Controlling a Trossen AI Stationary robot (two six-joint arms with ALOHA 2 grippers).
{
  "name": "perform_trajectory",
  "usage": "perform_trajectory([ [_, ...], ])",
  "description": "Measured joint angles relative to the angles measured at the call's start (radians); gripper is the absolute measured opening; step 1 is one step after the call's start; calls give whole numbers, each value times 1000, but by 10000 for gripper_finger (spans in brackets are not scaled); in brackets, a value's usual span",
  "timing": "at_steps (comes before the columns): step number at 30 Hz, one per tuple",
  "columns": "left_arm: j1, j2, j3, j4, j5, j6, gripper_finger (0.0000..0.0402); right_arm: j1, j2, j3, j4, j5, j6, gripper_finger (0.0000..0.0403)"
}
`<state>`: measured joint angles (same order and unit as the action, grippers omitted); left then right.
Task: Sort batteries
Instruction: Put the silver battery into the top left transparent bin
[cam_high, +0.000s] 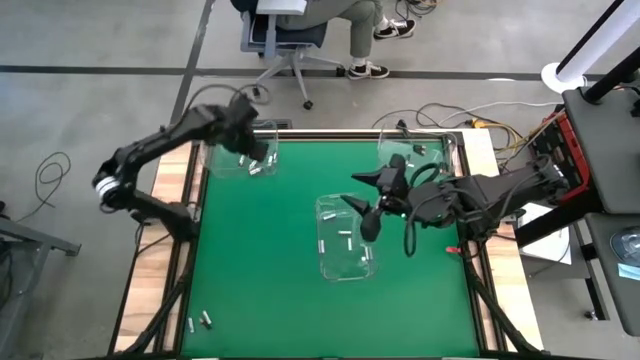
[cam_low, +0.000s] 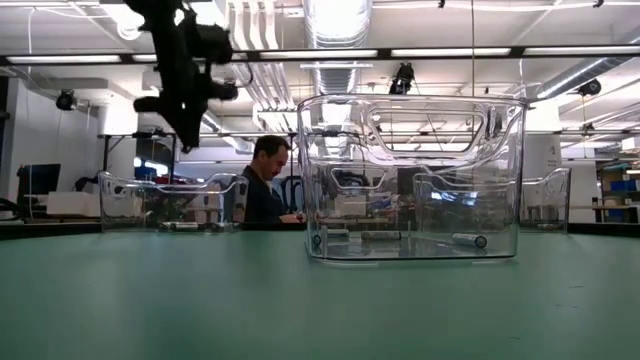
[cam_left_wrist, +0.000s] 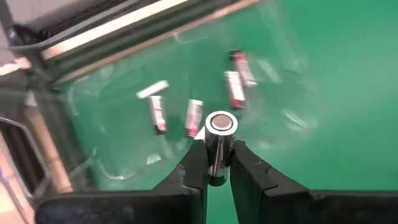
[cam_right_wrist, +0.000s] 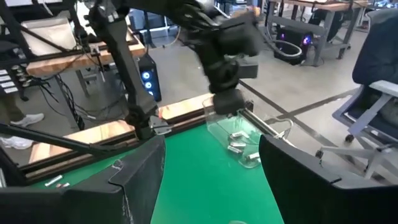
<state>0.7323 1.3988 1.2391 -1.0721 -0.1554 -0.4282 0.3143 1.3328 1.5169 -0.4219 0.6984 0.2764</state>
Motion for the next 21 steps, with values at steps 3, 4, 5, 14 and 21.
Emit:
perform_trajectory([
  [3,123,88,15,0,50,45,26,-1,-27,0,-10,0,-1,258],
  [4,153,119,17,0,59,54,27,-5,-35,0,-14,0,-1,260],
  [5,178,148,18,0,60,63,27,-11,-42,0,-16,1,-3,262],
  [14,245,375,31,47,114,70,28,-85,-66,0,-80,1,-75,273],
  [21,247,520,91,58,120,62,29,-169,-68,0,-141,-4,-138,269],
])
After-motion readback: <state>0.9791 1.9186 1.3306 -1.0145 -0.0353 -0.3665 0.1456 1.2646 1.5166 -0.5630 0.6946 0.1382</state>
